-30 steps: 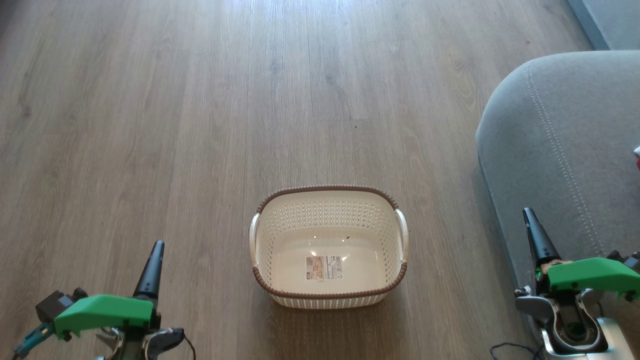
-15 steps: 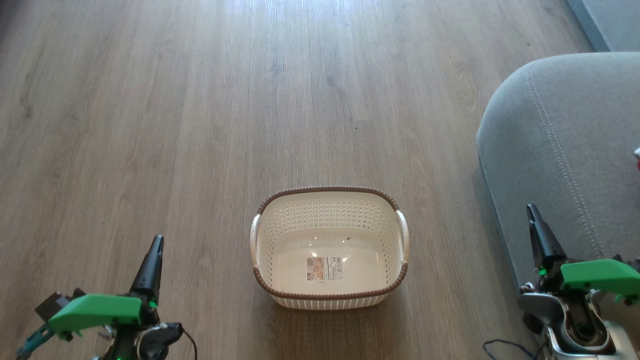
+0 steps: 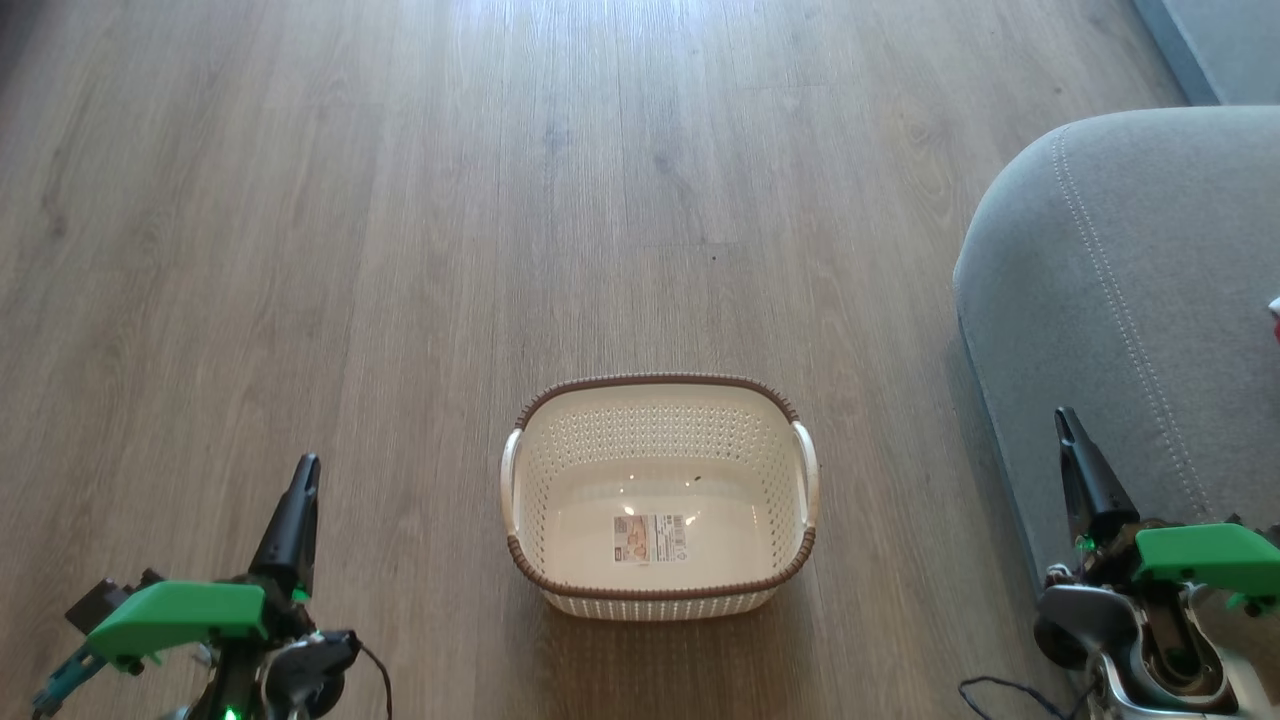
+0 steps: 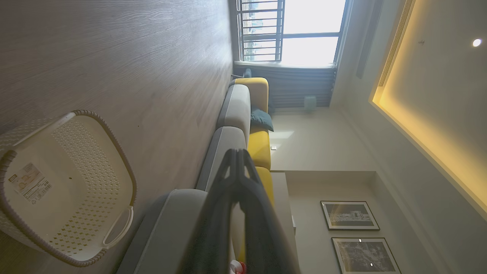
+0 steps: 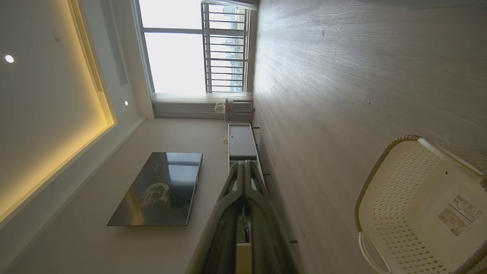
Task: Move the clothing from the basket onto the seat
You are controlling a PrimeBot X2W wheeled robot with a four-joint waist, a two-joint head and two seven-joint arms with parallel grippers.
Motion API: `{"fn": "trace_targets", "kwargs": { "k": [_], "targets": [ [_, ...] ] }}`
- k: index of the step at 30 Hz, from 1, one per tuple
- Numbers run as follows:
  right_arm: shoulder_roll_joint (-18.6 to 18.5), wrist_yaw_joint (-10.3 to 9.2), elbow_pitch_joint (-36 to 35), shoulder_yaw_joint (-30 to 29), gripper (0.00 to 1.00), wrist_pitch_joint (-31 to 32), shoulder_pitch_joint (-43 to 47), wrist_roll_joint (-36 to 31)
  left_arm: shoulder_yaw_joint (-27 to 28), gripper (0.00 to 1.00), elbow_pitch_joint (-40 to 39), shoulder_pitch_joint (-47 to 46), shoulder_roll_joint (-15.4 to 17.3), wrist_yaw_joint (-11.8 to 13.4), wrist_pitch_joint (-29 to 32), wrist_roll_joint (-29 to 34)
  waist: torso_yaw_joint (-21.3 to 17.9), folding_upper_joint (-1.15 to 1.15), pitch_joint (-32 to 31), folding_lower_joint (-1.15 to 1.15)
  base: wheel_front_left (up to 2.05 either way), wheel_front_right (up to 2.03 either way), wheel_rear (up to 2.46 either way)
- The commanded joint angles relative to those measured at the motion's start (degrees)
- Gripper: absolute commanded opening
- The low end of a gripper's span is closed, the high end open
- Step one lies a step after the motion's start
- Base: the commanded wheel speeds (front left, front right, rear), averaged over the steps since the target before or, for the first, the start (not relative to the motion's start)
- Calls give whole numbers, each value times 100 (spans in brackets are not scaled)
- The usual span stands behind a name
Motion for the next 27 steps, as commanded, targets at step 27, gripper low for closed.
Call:
{"fn": "trace_targets", "kwargs": {
  "k": [27],
  "targets": [
    [2, 2, -222, 97, 0, 35, -116, 34, 199, 0, -197, -275, 80, -54, 44, -38, 0, 0, 0, 0, 0, 0, 0]
  ]
}}
